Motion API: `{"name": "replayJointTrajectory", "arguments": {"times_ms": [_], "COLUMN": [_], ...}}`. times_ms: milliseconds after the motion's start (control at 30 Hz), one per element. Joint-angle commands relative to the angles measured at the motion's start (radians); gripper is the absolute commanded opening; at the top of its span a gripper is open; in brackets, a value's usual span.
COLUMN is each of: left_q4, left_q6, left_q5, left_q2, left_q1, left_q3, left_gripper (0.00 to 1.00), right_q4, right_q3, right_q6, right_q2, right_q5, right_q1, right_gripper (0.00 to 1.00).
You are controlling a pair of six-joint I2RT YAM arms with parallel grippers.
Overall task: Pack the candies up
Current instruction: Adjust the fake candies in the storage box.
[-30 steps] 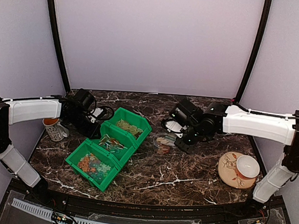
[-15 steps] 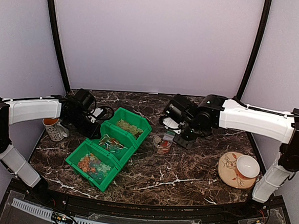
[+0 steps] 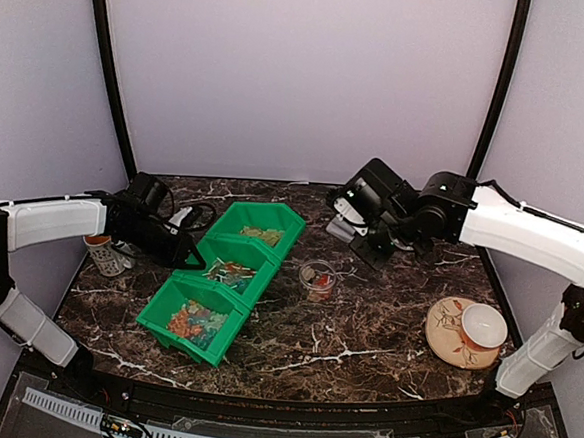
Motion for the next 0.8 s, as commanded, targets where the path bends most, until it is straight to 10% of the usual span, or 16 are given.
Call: {"name": "replayJointTrajectory", "arguments": {"times_ms": [0, 333, 767], "left_q4": [0.289, 0.389, -0.013], "left_q6": [-0.207, -0.286, 0.006], "left_q5": [0.385, 0.462, 0.001], "left_q2": [-0.109, -0.113, -0.055], "left_q1": [0.046, 0.046, -0.041], "left_q3": [-0.101, -0.17, -0.022], "left_gripper": [0.0, 0.0, 0.0], "right_q4": [0.113, 0.132, -0.049], "right_q3": [0.018, 0.054, 0.262], "right_q6": [0.035, 0.044, -0.084], "right_q2": [-0.059, -0.079, 0.115], "right_q5": [0.04, -0.008, -0.107], "right_q1": [0.008, 0.011, 0.09], "right_gripper": [0.0, 0.0, 0.0]}}
